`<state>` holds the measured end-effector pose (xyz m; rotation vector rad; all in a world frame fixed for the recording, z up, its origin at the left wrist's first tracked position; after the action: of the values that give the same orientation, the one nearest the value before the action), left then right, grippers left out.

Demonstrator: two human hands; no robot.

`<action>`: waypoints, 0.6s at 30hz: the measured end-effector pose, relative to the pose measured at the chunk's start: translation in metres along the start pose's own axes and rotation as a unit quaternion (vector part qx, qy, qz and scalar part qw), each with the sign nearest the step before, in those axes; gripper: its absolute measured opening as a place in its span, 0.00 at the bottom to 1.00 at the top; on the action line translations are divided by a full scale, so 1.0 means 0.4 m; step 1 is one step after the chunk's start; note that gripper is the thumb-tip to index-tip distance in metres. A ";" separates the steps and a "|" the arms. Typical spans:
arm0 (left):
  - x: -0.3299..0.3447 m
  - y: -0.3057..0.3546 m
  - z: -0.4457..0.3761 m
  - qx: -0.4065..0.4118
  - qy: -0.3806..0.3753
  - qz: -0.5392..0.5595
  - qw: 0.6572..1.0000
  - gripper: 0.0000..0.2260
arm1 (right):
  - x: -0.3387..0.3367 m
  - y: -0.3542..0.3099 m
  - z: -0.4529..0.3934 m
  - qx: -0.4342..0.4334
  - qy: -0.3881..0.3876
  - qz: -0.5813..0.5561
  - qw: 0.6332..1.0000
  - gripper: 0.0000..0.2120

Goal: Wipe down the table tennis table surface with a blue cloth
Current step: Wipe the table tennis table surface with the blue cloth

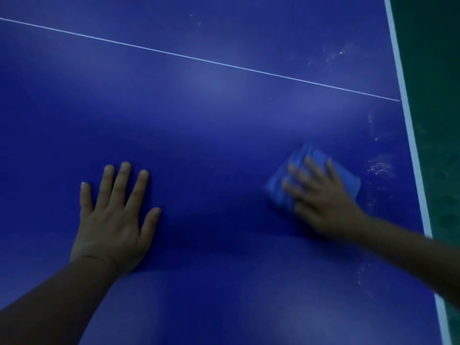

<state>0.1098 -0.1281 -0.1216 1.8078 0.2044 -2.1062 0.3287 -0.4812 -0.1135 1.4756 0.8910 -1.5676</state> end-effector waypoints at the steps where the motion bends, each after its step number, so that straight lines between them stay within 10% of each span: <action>1: 0.000 -0.001 0.000 0.000 -0.002 -0.002 1.000 0.33 | 0.000 -0.056 0.053 -0.077 -0.010 -0.006 0.997 0.24; 4: 0.000 -0.001 0.000 -0.002 -0.002 -0.001 1.000 0.33 | -0.010 0.010 0.016 -0.134 -0.030 0.010 0.991 0.23; 10: -0.003 0.001 -0.002 -0.003 -0.001 0.006 1.000 0.33 | -0.038 0.273 -0.215 0.309 0.018 -0.044 0.950 0.34; 14: -0.001 -0.001 -0.001 -0.005 0.000 0.007 1.000 0.33 | -0.006 -0.043 -0.052 0.050 0.011 -0.007 0.999 0.25; 18: -0.001 -0.002 0.001 -0.007 -0.002 0.014 1.000 0.34 | -0.007 -0.181 0.111 -0.243 -0.051 -0.011 0.969 0.23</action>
<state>0.1094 -0.1274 -0.1211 1.7870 0.1917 -2.0836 0.2443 -0.4888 -0.1090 1.0288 1.1365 -1.3042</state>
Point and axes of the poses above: each hand's wrist, its own z-axis away from the middle knuckle, its own x-axis out of the palm, y = z × x, the point moved 3 cm from there along -z, towards the middle knuckle, and after that the axes turned 1 degree about z, right-handed, at the moved point
